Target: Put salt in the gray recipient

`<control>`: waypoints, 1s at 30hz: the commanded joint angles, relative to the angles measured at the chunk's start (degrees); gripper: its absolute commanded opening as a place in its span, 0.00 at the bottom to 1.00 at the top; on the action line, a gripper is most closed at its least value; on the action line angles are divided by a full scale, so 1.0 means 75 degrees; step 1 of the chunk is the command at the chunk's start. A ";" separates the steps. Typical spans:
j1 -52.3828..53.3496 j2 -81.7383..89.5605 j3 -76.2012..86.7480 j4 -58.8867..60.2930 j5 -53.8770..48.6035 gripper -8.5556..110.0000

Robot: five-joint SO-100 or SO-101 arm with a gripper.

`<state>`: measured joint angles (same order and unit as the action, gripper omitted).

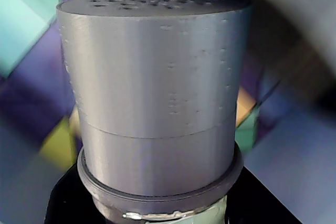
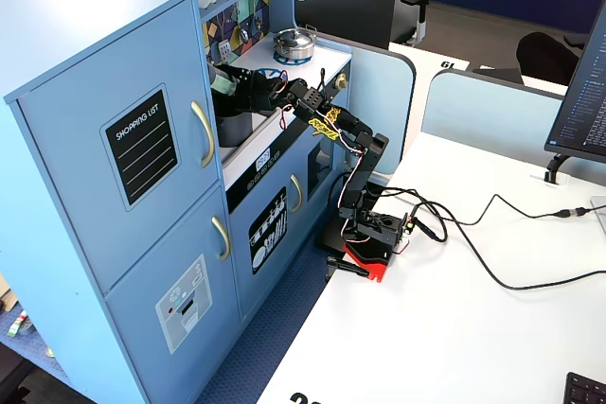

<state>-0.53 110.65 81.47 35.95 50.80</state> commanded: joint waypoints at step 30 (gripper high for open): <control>-0.0035 0.0750 0.0234 -0.0961 0.1266 0.07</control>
<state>0.79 113.12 86.66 31.46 60.47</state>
